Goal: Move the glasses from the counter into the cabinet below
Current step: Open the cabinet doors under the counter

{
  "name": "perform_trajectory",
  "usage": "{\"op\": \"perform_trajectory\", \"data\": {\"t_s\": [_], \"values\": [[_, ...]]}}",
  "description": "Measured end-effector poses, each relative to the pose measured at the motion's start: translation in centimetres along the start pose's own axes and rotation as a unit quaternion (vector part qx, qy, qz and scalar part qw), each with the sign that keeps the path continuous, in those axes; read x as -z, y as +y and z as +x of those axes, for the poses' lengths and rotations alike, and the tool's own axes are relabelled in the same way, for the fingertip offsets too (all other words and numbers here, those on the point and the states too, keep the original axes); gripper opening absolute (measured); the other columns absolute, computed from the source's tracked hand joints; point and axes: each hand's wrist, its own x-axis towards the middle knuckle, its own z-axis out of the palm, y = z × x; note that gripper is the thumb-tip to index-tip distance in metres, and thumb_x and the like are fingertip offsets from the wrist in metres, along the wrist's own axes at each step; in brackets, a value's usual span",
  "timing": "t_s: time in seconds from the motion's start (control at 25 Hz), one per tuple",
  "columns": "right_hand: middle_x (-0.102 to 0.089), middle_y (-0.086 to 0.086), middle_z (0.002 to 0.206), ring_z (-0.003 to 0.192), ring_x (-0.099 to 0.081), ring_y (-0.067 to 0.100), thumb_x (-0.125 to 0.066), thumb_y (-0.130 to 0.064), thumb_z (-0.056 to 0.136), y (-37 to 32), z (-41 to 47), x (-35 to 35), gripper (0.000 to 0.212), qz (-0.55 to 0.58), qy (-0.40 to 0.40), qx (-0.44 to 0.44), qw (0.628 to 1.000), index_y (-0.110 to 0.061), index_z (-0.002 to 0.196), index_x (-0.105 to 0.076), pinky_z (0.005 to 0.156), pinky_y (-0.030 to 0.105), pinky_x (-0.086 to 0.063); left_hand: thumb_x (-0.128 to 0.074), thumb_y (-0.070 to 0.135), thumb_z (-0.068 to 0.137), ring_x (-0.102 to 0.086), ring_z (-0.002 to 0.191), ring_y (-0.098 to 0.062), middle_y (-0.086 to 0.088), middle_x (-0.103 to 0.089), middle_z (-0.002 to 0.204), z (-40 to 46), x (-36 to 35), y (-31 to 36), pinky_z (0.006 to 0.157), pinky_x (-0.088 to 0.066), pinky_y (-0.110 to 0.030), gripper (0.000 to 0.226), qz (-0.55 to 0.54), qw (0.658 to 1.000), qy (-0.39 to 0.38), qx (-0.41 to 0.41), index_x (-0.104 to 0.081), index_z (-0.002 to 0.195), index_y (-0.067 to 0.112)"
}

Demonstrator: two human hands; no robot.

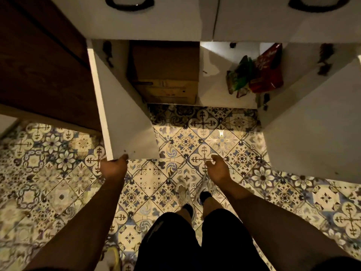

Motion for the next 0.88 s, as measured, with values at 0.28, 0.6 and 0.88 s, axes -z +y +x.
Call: {"op": "perform_trajectory", "data": {"t_s": [0.28, 0.6, 0.88], "values": [[-0.047, 0.015, 0.151, 0.137, -0.047, 0.031, -0.055, -0.022, 0.102, -5.5, -1.3, -7.1, 0.049, -0.117, -0.083, 0.126, 0.982, -0.003, 0.146, -0.047, 0.114, 0.035, -0.036, -0.086, 0.021, 0.077, -0.07, 0.104, -0.039, -0.026, -0.07, 0.115, 2.8, 3.3, -0.6, 0.092, -0.055, -0.043, 0.055, 0.044, 0.999, -0.003, -0.028, -0.063, 0.117, -0.01], [-0.046, 0.015, 0.15, 0.14, -0.042, 0.029, -0.05, -0.028, 0.104, -8.0, -1.9, -10.1, 0.048, -0.197, -0.117, 0.186, 0.956, -0.005, 0.145, -0.046, 0.111, 0.029, -0.033, -0.084, 0.016, 0.079, -0.069, 0.107, -0.038, -0.026, -0.069, 0.119, 4.5, 4.9, -0.7, 0.089, -0.05, -0.034, 0.054, 0.023, 0.999, -0.019, -0.044, -0.063, 0.121, -0.01], [-0.047, 0.016, 0.15, 0.141, -0.042, 0.029, -0.048, -0.027, 0.105, -9.1, -1.7, -10.9, 0.046, -0.207, -0.115, 0.197, 0.951, -0.004, 0.144, -0.048, 0.113, 0.03, -0.033, -0.084, 0.016, 0.079, -0.068, 0.106, -0.04, -0.026, -0.068, 0.12, 5.7, 6.3, -0.8, 0.089, -0.051, -0.037, 0.057, 0.025, 0.998, -0.025, -0.046, -0.059, 0.123, -0.01]]}}
